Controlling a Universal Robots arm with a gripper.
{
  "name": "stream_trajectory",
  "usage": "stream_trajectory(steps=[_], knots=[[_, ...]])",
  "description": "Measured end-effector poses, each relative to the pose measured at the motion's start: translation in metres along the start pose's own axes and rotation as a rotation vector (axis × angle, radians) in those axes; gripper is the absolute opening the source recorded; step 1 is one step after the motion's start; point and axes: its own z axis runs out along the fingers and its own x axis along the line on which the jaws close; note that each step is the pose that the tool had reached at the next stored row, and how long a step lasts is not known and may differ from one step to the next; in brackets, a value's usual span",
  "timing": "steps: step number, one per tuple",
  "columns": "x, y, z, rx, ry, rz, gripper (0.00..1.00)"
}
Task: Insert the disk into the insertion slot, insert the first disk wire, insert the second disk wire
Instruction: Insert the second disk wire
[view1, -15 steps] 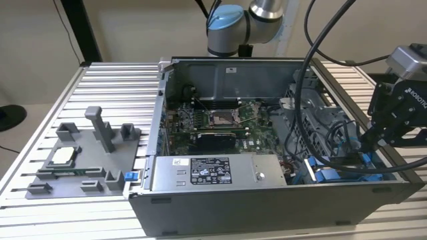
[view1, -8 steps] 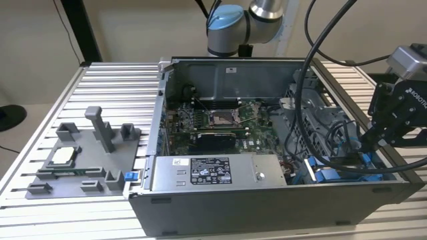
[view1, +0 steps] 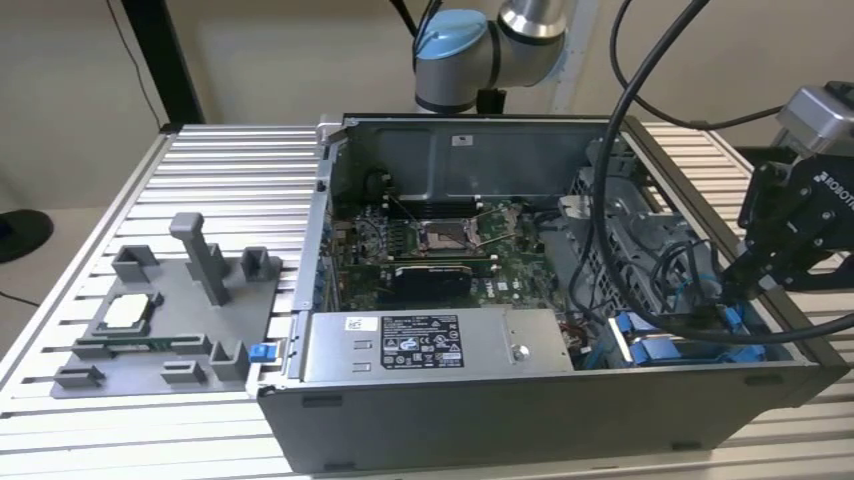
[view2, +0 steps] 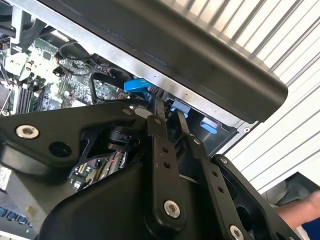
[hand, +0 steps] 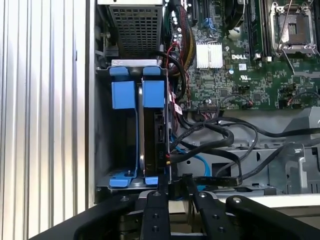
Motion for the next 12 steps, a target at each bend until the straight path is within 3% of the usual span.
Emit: stream_trajectory(steps=[12], knots=[[-0.0001,-0.0021,0.0,-0.0005,0.0021,-0.011,1.0]])
